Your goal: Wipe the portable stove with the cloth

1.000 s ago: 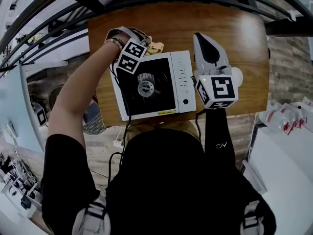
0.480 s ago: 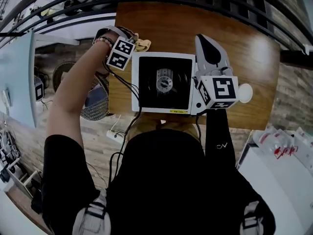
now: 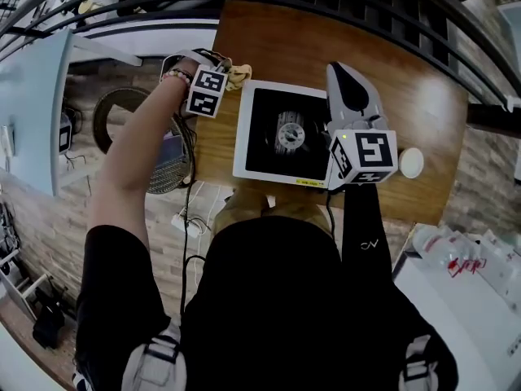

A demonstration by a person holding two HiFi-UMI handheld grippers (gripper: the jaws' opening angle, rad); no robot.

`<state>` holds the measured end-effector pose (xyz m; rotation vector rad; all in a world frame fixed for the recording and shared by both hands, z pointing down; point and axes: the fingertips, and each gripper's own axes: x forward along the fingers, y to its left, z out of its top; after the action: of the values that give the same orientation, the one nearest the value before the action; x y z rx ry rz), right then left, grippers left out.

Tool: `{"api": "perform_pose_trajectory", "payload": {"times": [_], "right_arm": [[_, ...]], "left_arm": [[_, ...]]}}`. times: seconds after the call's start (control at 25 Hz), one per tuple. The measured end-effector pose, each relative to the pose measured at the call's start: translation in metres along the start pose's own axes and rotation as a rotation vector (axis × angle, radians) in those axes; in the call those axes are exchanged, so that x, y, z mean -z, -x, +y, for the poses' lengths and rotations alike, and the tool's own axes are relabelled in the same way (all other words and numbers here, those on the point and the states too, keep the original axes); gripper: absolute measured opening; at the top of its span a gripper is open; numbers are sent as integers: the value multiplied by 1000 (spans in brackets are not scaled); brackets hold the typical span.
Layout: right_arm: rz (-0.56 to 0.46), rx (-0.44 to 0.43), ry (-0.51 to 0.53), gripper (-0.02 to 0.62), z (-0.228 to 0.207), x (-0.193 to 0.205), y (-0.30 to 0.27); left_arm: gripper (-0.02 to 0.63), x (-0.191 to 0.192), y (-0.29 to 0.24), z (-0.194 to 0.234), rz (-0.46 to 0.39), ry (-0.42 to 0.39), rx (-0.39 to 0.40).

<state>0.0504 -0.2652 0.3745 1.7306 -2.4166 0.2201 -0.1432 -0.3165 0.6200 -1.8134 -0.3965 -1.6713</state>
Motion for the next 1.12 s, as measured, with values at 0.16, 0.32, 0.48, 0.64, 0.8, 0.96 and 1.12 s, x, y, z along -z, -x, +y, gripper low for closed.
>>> {"api": "perform_pose_trajectory", "payload": {"times": [0.16, 0.32, 0.48, 0.64, 0.8, 0.96, 1.12], "right_arm": [[7, -2, 8, 2, 19, 0, 6], [9, -11, 24, 2, 39, -3, 12], [7, -17, 32, 2, 58, -4, 20], [2, -13, 42, 2, 72, -6, 24], [-12, -3, 49, 2, 80, -12, 34], [-20, -1, 57, 2, 88, -14, 43], [-16, -4, 57, 2, 94, -10, 48]], "left_arm": [[63, -8, 7, -18, -41, 57, -40], [64, -18, 16, -42, -80, 96, -57], [64, -36, 22, -74, -117, 125, -63], [64, -52, 28, -101, -159, 178, -79], [64, -70, 36, -128, -177, 185, -91], [64, -88, 43, -158, -197, 222, -92], [64, -100, 44, -185, -220, 274, -84]]}}
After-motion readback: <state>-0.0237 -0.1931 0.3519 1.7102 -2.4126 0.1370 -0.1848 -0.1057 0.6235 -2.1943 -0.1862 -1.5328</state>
